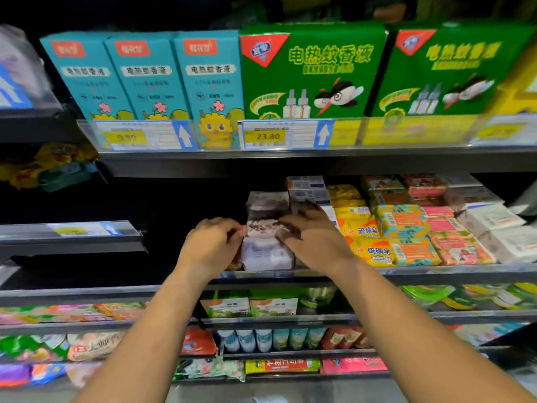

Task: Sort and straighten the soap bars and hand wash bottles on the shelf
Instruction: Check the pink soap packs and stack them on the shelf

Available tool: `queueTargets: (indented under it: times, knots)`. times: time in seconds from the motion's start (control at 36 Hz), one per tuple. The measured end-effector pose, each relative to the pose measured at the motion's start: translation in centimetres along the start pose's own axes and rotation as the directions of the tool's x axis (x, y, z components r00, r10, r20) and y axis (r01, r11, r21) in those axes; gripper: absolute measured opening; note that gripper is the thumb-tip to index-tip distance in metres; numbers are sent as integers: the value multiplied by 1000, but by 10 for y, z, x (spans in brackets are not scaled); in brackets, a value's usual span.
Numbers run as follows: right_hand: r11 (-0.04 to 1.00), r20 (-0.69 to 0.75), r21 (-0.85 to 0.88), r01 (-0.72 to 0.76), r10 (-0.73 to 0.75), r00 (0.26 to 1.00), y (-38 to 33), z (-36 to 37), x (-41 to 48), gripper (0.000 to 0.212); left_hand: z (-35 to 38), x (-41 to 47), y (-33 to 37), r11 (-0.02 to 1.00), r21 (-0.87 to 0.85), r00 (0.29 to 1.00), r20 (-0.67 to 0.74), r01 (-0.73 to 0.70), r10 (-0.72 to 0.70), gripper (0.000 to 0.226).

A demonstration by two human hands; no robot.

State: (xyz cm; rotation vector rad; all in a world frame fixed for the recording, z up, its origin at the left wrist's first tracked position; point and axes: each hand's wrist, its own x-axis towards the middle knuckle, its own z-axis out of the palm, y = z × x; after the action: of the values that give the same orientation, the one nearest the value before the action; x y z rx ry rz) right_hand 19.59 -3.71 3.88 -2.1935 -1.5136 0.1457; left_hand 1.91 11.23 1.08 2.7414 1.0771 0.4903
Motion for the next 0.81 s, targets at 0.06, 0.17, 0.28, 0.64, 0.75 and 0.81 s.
queueTargets:
  times: [0.06,0.17,0.28,0.64,0.75,0.81]
  knots:
    - [994,26,-110,-8,11,1000,21,-16,-7,35,2,4,25,999,-18,999,-40,-36,35,20]
    - [976,56,-157,-150,160,985,76,-54,-23,46,7,14,86,990,-64,992,-27,-125,123,31]
    - [947,3,-244,-207,214,977,138,-84,-41,42,24,25,145,967,-120,970,68,-226,235,44]
    - [902,26,-344,-261,287,957,271,-146,-70,62,97,74,315,978,-35,894,400,-205,202,58]
    - [882,98,-405,-241,304,948,287,-159,-59,69,106,85,329,989,-12,900,413,-145,137,62]
    - [865,148,-434,-251,343,927,292,-164,-52,66,110,84,331,993,-9,910,400,-116,110,65]
